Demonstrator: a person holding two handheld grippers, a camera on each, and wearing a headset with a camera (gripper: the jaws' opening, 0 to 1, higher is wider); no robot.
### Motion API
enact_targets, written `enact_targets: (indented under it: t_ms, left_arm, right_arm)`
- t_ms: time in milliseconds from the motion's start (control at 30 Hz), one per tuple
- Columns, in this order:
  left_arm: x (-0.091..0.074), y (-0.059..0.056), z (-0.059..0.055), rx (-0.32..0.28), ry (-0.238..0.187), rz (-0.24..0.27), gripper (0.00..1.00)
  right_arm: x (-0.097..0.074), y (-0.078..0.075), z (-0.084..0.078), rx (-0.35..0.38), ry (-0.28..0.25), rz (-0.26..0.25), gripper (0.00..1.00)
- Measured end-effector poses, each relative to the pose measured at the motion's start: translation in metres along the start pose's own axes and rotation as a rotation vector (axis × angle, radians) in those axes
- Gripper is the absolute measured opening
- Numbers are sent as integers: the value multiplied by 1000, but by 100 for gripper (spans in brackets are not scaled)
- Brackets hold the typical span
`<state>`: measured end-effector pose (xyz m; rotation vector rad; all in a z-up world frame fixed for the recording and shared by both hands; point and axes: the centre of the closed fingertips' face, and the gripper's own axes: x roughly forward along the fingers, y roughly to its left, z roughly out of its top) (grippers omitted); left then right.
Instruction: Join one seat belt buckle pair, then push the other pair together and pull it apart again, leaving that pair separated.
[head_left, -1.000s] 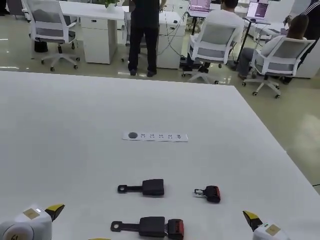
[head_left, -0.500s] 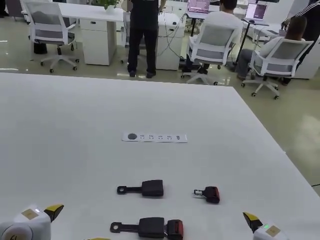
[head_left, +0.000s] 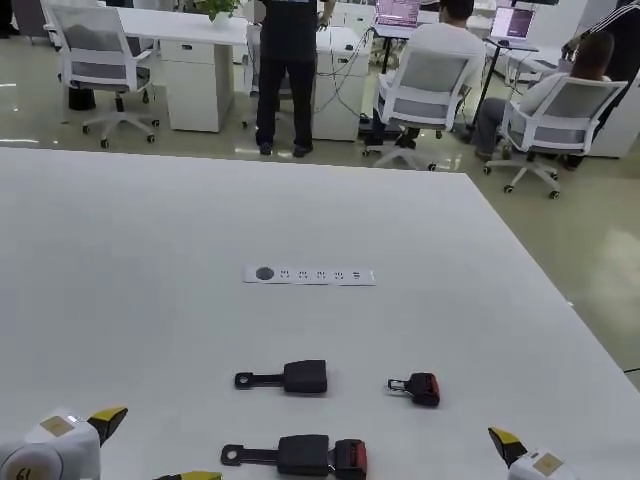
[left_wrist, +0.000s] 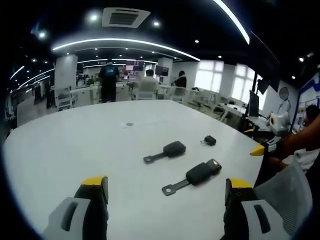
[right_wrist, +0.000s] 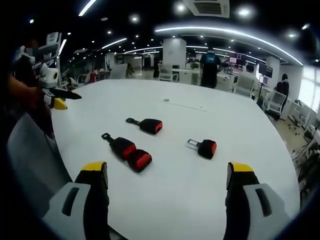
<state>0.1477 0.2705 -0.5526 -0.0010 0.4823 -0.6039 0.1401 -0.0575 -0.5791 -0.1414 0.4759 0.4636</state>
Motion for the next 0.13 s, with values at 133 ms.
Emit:
enact_targets:
  t_ms: [133]
  left_arm:
    - [1,1,1,-1,1,-2,100]
  right_arm:
    - [-1,0,0,7,2,2,100]
